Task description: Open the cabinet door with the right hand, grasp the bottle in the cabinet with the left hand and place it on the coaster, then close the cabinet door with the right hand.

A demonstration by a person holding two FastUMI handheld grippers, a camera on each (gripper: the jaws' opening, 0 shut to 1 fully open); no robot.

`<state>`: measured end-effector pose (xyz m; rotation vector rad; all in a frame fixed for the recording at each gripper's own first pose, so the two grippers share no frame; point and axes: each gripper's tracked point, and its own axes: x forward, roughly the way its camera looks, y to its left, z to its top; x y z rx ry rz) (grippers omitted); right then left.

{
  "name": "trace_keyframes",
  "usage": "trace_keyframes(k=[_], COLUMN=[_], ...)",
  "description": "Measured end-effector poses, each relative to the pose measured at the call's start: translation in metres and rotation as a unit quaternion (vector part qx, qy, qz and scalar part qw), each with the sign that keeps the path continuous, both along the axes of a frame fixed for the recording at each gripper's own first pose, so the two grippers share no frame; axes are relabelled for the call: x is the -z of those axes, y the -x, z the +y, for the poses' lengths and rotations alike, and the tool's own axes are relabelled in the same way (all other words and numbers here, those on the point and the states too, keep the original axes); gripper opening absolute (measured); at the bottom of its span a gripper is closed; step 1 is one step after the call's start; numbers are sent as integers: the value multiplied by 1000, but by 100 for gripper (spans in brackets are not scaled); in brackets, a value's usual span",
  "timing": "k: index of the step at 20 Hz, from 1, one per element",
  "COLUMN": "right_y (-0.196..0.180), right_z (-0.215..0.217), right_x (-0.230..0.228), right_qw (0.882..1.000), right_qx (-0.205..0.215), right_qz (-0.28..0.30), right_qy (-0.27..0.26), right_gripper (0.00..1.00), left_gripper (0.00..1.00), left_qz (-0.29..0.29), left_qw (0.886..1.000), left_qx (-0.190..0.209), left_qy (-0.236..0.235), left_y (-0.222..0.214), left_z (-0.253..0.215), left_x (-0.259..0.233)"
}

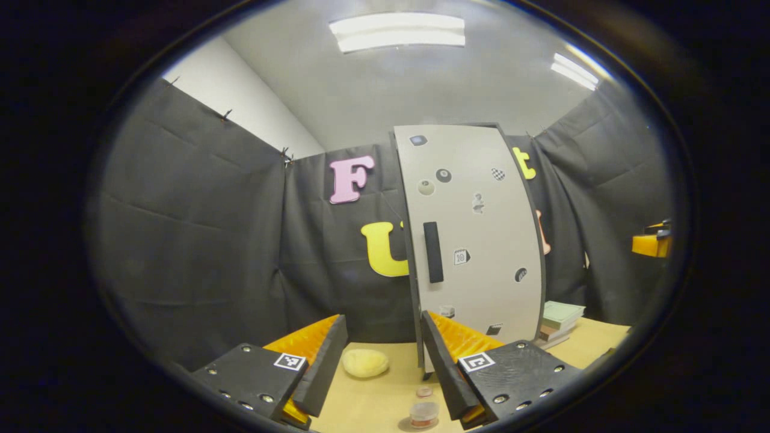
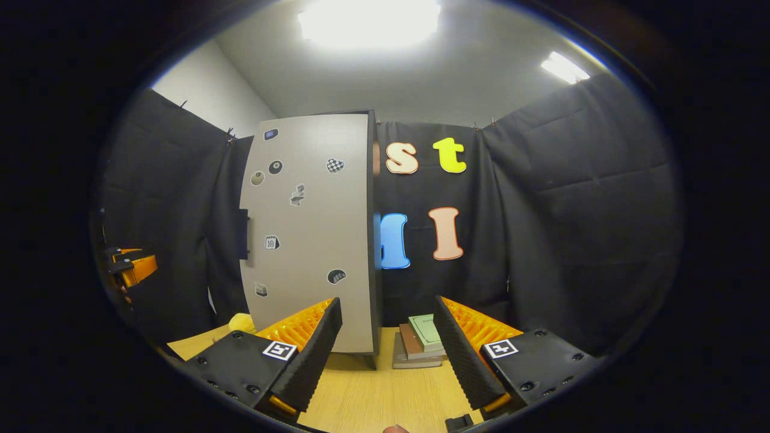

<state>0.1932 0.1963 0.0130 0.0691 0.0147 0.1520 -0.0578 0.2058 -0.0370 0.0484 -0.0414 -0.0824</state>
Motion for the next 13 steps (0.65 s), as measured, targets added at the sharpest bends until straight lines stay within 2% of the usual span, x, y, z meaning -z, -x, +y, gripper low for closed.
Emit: trace_keyframes(k=[2,4,6,13], right_y=[-2,-2,-2,-1], right_z=[4,8,12,24], right_x=[-2,-5,-7,-14], right_qw=[1000,1000,1000,1000], right_qx=[0,1,2,7], right_qz=[-1,-2,-4,-10], right_qy=[-3,-6,-6,4], right_gripper=[97,97,97,97], left_gripper=[80,80,74,77], left_qz=[1,2,1,5], left_qw=[1000,1000,1000,1000], left_qx=[2,3,3,3], left_qy=[2,4,5,9], left_y=[1,0,0,0], left_z=[-1,-1,-1,0], left_x=[1,1,1,3])
